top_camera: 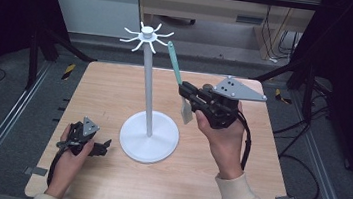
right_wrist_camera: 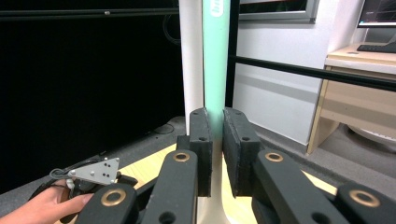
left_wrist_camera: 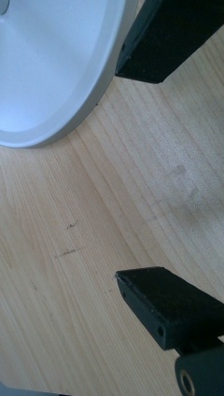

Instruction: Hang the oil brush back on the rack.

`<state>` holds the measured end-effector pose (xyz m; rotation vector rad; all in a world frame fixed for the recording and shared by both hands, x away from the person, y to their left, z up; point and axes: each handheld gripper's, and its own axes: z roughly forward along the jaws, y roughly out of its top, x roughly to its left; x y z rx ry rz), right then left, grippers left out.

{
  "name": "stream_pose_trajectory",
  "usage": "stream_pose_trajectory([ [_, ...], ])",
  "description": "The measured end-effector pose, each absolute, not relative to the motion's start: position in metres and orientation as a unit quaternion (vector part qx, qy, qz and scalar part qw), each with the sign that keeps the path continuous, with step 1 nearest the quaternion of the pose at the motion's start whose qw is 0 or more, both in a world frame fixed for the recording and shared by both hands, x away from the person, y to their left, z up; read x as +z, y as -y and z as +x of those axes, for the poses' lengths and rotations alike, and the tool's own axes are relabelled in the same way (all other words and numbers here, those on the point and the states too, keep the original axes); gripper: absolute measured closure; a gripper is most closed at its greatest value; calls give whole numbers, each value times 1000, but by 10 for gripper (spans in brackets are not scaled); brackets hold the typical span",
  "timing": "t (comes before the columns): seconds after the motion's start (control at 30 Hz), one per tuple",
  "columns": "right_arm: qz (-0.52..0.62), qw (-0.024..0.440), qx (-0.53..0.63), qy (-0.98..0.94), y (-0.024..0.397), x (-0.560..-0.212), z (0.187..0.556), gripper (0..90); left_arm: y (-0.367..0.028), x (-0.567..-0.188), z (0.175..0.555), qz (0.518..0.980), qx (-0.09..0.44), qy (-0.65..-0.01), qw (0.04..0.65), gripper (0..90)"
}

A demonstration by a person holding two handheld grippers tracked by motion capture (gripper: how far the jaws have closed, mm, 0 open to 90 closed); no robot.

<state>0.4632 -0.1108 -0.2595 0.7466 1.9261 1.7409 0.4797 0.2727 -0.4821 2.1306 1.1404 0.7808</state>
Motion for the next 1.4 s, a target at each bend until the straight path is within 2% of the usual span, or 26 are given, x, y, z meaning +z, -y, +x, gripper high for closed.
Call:
stream_pose_trajectory([
  [0.7,268,203,628,-702,96,-265,476,824,-273,-482,480,802,294,-429,295,33],
  [1.4,270,213,624,-701,86,-268,480,823,-273,-482,479,802,293,-429,295,33],
])
